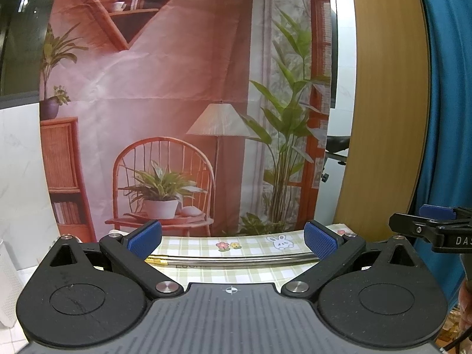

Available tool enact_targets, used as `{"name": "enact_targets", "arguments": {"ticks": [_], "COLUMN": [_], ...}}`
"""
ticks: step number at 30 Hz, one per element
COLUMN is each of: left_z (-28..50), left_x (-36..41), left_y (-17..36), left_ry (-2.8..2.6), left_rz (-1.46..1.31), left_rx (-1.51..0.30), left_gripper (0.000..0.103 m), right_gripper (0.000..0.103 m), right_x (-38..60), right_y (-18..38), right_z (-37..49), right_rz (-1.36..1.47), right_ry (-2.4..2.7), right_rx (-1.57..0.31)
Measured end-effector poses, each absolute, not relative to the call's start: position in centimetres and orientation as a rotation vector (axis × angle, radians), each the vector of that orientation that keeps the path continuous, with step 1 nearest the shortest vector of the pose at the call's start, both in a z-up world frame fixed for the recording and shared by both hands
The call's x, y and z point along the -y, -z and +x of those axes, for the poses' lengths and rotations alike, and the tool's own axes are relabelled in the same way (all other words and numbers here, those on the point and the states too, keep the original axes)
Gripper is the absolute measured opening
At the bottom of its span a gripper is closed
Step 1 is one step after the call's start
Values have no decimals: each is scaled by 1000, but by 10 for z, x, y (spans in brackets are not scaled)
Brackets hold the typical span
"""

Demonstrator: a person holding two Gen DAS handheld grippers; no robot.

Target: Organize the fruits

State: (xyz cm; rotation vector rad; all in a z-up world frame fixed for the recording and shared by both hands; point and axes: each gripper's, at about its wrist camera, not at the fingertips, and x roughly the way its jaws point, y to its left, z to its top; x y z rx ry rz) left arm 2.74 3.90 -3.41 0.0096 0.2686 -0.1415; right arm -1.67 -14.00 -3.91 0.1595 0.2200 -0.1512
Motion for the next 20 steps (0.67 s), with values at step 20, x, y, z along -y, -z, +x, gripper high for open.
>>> {"name": "enact_targets", "arguments": {"ticks": [20], "left_z": [31], "left_x": [-43], "left_y": [36], "left_ry": [144], "left_rz": [-3], "left_rx": [-276], "left_gripper": [103], "right_gripper": [103], "right_x": [141], "right_y": [39], "right_z": [-16], "right_rz": [158], "right_ry": [155], "right_rx": [-226]}}
